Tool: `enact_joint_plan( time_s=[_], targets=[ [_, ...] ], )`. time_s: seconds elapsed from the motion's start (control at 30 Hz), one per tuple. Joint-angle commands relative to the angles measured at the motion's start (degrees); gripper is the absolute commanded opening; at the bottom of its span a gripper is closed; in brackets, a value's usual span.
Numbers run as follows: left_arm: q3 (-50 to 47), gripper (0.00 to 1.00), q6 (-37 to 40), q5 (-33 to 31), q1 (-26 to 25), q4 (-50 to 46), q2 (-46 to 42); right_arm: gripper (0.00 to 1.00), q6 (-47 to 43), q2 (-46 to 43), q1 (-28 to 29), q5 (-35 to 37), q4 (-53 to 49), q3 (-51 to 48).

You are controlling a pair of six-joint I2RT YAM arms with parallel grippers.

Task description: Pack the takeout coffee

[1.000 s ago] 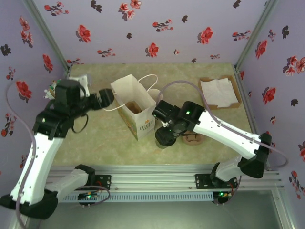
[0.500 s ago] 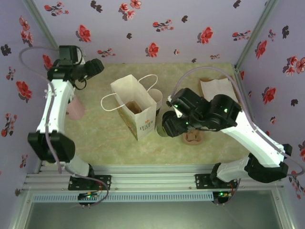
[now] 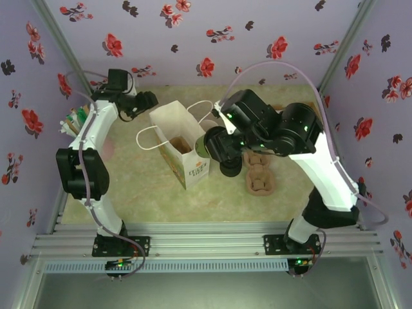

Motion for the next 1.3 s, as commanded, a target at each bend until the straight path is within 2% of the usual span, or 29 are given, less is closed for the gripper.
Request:
enact_joint_plan(
  time_s=[0.0, 0.13, 0.4, 0.73, 1.0, 1.27],
  targets=[
    [-4.77, 0.65, 0.54, 2.41, -0.48, 2.76, -1.35, 0.65, -2.88, 3.02, 0.38, 0.71, -3.11, 6.8],
    [-9.11, 0.65, 0.12, 3.81, -1.49, 5.0, -2.77, 0.65, -3.9, 5.92, -0.41, -0.45, -2.99, 11.18],
    [-15.42, 0.65, -0.56, 4.48, -4.64, 7.96, -6.8, 0.65, -4.43, 7.7, -3.5, -3.54, -0.63, 11.16],
    [-20.87, 0.64, -1.48, 6.26, -8.41, 11.32, -9.74, 0.65, -4.5, 10.58, -4.06, -5.49, -1.02, 11.08],
    [-23.24, 0.64, -2.63, 6.42, -12.58, 13.3, -10.99, 0.64, -3.78, 12.5, -4.06, -5.36, -3.19, 10.02],
    [-25.21, 0.64, -3.23, 6.44, -16.19, 14.72, -11.91, 0.63, -1.46, 11.1, -3.83, -1.88, -7.61, 5.0]
  ],
)
